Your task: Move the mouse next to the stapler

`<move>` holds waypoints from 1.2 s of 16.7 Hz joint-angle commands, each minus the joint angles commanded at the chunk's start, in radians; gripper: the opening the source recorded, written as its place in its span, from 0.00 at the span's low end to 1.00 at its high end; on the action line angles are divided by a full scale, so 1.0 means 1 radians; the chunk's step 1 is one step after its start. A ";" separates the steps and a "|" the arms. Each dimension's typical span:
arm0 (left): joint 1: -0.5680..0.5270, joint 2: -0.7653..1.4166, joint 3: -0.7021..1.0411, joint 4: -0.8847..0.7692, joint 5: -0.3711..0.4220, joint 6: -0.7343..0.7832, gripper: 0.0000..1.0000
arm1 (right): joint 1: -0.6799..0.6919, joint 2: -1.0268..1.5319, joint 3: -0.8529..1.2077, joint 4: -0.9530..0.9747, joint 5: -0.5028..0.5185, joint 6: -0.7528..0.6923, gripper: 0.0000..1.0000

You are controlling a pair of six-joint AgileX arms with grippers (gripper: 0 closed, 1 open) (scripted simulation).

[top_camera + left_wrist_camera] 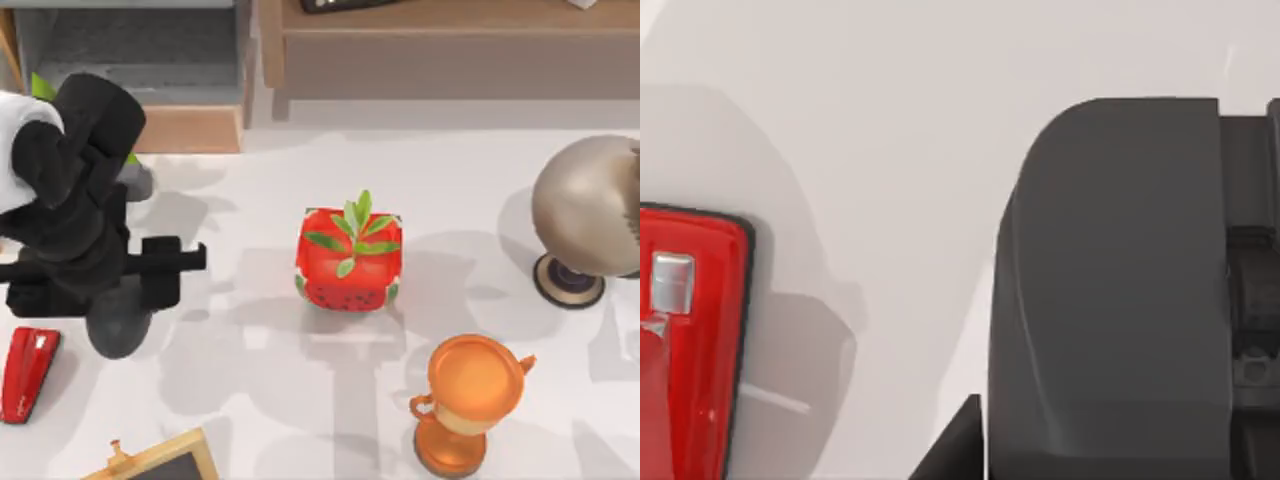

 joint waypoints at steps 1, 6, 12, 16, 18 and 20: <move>-0.017 0.000 -0.033 0.010 -0.002 -0.004 0.00 | 0.000 0.000 0.000 0.000 0.000 0.000 1.00; -0.051 0.006 -0.104 0.032 -0.007 -0.013 0.00 | 0.000 0.000 0.000 0.000 0.000 0.000 1.00; -0.049 0.004 -0.104 0.031 -0.009 -0.012 0.00 | 0.000 0.000 0.000 0.000 0.000 0.000 1.00; -0.071 -0.013 -0.125 0.042 -0.024 -0.022 0.00 | 0.000 0.000 0.000 0.000 0.000 0.000 1.00; -0.084 -0.027 -0.135 0.051 -0.033 -0.027 0.00 | 0.000 0.000 0.000 0.000 0.000 0.000 1.00; -0.094 -0.039 -0.142 0.061 -0.040 -0.031 0.00 | 0.000 0.000 0.000 0.000 0.000 0.000 1.00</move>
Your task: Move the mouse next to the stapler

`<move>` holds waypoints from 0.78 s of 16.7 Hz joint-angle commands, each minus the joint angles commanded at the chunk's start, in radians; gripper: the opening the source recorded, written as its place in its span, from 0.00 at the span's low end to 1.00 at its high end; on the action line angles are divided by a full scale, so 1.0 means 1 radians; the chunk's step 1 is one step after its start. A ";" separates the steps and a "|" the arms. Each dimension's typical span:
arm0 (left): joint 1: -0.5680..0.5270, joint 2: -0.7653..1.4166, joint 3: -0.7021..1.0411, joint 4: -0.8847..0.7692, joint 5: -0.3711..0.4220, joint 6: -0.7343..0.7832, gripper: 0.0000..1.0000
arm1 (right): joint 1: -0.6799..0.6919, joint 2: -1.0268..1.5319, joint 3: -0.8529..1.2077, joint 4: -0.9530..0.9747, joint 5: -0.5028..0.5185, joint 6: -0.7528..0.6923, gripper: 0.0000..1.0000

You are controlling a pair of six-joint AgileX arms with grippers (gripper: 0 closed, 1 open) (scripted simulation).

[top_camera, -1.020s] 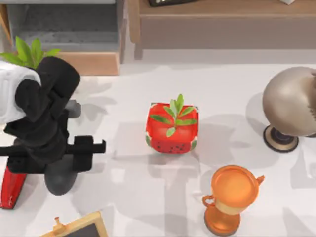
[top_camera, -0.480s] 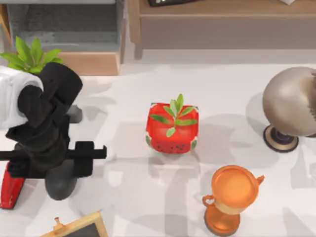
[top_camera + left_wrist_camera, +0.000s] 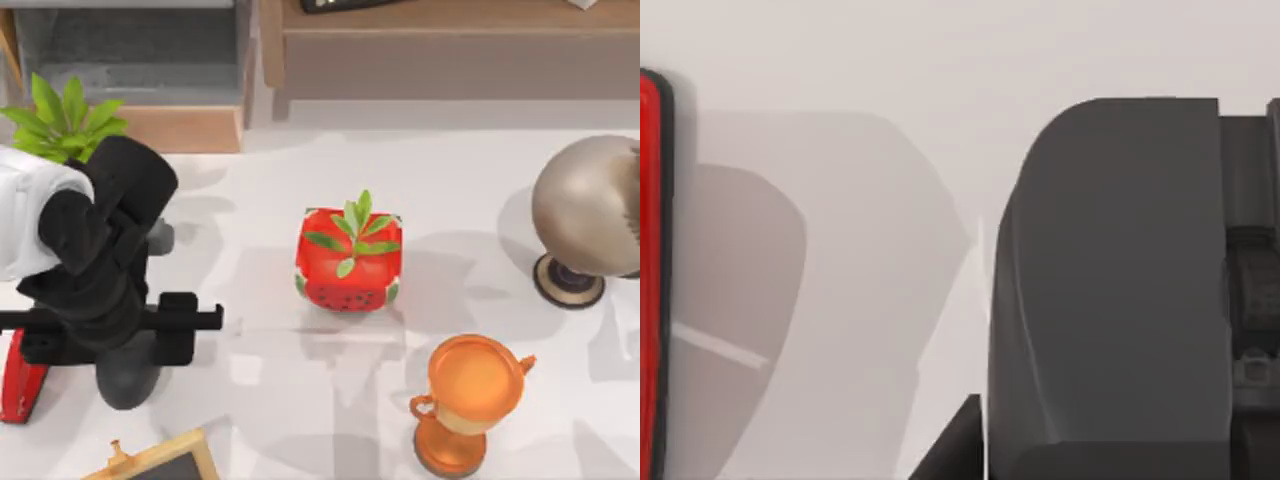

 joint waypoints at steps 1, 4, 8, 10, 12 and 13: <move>-0.003 -0.005 -0.001 0.005 -0.002 -0.001 0.00 | 0.000 0.000 0.000 0.000 0.000 0.000 1.00; -0.001 -0.006 0.006 0.017 0.000 0.001 0.00 | 0.000 0.000 0.000 0.000 0.000 0.000 1.00; 0.022 0.031 0.023 0.031 0.017 0.011 0.00 | 0.000 0.000 0.000 0.000 0.000 0.000 1.00; 0.036 0.055 0.023 0.035 0.027 0.017 0.00 | 0.000 0.000 0.000 0.000 0.000 0.000 1.00; 0.045 0.077 0.010 0.036 0.033 0.021 0.00 | 0.000 0.000 0.000 0.000 0.000 0.000 1.00; 0.046 0.080 0.007 0.036 0.034 0.021 0.00 | 0.000 0.000 0.000 0.000 0.000 0.000 1.00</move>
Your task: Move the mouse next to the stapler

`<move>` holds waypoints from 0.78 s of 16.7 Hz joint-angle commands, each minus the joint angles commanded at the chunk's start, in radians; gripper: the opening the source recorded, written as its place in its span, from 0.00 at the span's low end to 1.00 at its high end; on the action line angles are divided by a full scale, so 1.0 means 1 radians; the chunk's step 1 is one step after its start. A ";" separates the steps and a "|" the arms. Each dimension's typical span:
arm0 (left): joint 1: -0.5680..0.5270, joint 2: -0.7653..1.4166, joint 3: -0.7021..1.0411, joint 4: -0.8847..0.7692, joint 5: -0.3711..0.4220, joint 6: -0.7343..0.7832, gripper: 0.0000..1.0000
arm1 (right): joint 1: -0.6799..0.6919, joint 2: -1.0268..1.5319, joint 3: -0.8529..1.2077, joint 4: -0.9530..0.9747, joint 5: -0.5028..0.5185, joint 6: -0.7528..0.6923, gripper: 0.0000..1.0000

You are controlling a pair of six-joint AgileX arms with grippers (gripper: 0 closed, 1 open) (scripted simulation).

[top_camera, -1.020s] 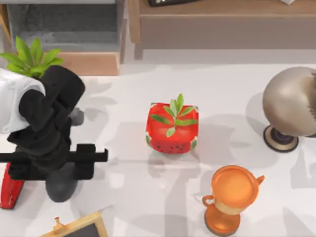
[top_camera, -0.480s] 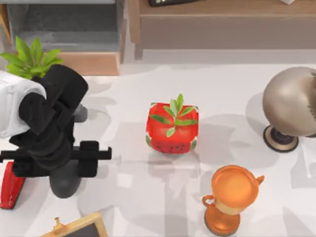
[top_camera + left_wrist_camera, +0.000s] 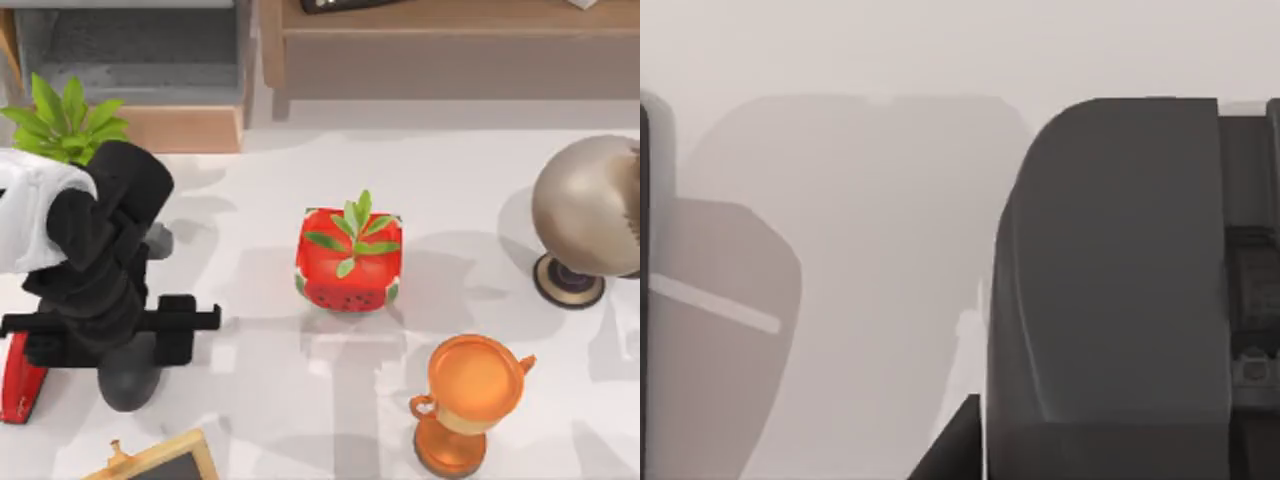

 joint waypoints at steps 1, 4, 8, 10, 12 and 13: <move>0.000 0.000 0.000 0.000 0.000 0.000 0.00 | 0.000 0.000 0.000 0.000 0.000 0.000 1.00; 0.000 0.000 0.000 0.000 0.000 0.000 0.08 | 0.000 0.000 0.000 0.000 0.000 0.000 1.00; 0.000 0.000 0.000 0.000 0.000 0.000 0.38 | 0.000 0.000 0.000 0.000 0.000 0.000 1.00; 0.000 0.000 0.000 0.000 0.000 0.000 0.53 | 0.000 0.000 0.000 0.000 0.000 0.000 1.00; 0.000 0.000 0.000 0.000 0.000 0.000 0.68 | 0.000 0.000 0.000 0.000 0.000 0.000 1.00; 0.000 0.000 0.000 0.000 0.000 0.000 0.75 | 0.000 0.000 0.000 0.000 0.000 0.000 1.00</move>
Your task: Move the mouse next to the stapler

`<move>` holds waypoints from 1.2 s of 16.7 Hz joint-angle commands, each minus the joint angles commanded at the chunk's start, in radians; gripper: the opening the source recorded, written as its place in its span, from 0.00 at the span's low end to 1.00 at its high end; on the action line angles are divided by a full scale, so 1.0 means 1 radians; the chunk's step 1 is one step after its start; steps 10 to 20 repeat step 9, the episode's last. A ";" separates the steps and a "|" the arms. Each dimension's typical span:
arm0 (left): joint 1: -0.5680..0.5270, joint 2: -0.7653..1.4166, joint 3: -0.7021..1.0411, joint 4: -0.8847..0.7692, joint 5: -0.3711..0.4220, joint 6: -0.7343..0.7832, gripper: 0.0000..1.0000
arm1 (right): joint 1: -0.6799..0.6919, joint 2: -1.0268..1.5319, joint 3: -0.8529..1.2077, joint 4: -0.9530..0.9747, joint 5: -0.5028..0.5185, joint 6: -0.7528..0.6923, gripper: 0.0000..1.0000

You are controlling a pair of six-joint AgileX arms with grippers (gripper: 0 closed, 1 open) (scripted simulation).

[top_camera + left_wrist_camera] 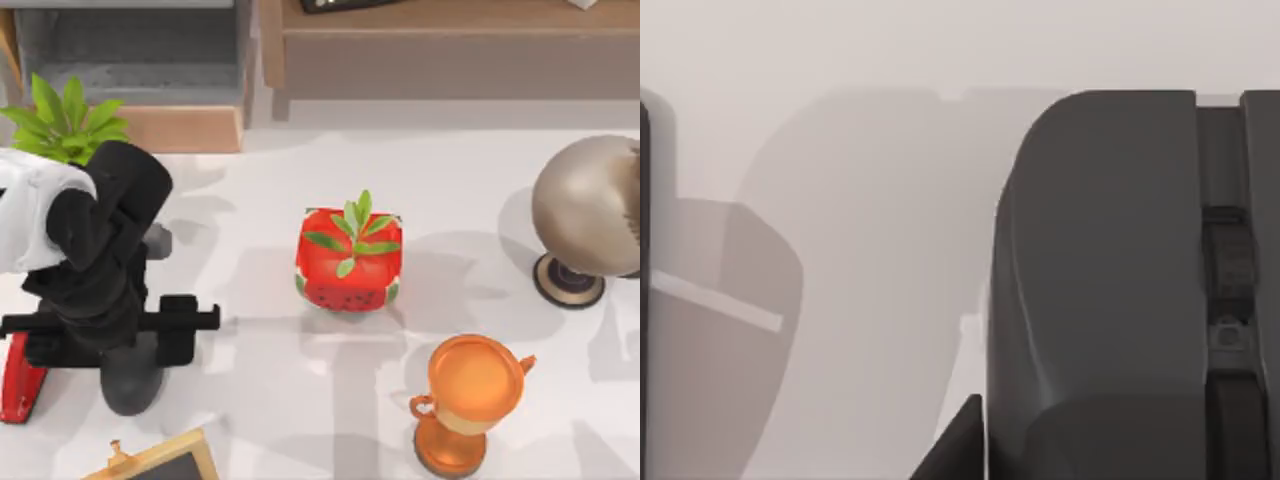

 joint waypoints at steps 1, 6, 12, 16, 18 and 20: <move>0.000 0.000 0.000 0.000 0.000 0.000 0.83 | 0.000 0.000 0.000 0.000 0.000 0.000 1.00; 0.000 0.000 0.000 0.000 0.000 0.000 1.00 | 0.000 0.000 0.000 0.000 0.000 0.000 1.00; 0.000 0.000 0.000 0.000 0.000 0.000 1.00 | 0.000 0.000 0.000 0.000 0.000 0.000 1.00; 0.000 0.000 0.000 0.000 0.000 0.000 1.00 | 0.000 0.000 0.000 0.000 0.000 0.000 1.00; 0.000 0.000 0.000 0.000 0.000 0.000 1.00 | 0.000 0.000 0.000 0.000 0.000 0.000 1.00; 0.000 0.000 0.000 0.000 0.000 0.000 1.00 | 0.000 0.000 0.000 0.000 0.000 0.000 1.00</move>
